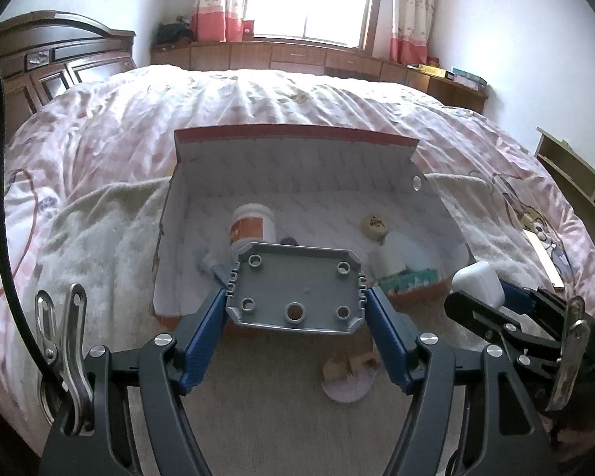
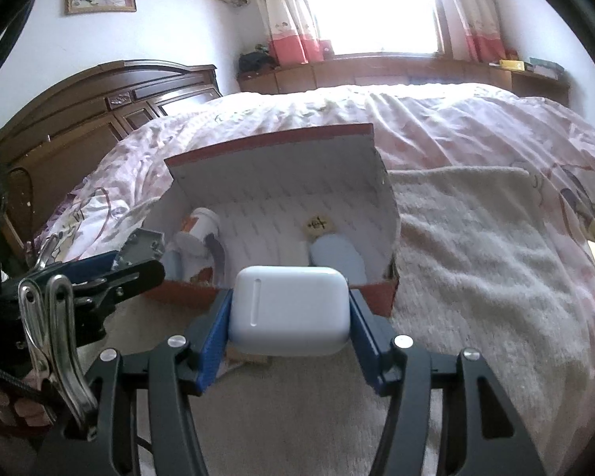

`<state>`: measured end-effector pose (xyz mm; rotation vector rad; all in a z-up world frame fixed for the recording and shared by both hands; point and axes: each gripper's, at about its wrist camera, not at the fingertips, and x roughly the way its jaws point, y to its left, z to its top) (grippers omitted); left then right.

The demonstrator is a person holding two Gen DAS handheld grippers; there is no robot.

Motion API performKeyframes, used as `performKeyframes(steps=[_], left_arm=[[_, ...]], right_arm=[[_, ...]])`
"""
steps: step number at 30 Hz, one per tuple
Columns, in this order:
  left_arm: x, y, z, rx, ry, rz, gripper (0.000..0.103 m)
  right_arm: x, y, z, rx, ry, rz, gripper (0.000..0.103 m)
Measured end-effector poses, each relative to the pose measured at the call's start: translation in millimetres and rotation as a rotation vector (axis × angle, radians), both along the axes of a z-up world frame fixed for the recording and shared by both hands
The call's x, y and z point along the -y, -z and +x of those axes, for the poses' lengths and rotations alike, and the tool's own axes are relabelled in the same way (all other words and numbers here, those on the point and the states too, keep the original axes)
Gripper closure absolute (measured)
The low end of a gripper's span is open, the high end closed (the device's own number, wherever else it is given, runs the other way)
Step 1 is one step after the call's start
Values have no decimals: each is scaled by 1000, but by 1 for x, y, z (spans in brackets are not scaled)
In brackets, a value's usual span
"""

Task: Organize rigid objects
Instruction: 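Lift and carry the grey plate and earbud case over the box with both tools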

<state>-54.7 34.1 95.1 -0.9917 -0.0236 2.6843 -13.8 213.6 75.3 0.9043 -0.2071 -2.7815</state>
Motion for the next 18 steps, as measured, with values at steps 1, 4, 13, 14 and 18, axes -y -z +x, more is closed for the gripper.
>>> performKeyframes(steps=[1,4,13,14,18], left_arm=[[0,0,-2,-1,0,-1,32],[-2,-1,-11,0,0,-3,32],[-9,0,-34,2,2,-14,32],[-10,0,-35,2,2,-14,32],[-12,3,-44,9,4,-22,32]], right_arm=[[0,0,-3,0,0,1,44],[0,-1,-12,1,1,-2,44],[-3,-5,-32,-4,9,-1,44],[-3,-5,-35,-5,11,-1,44],[-5,-3,-42,-2,17,-2,44]])
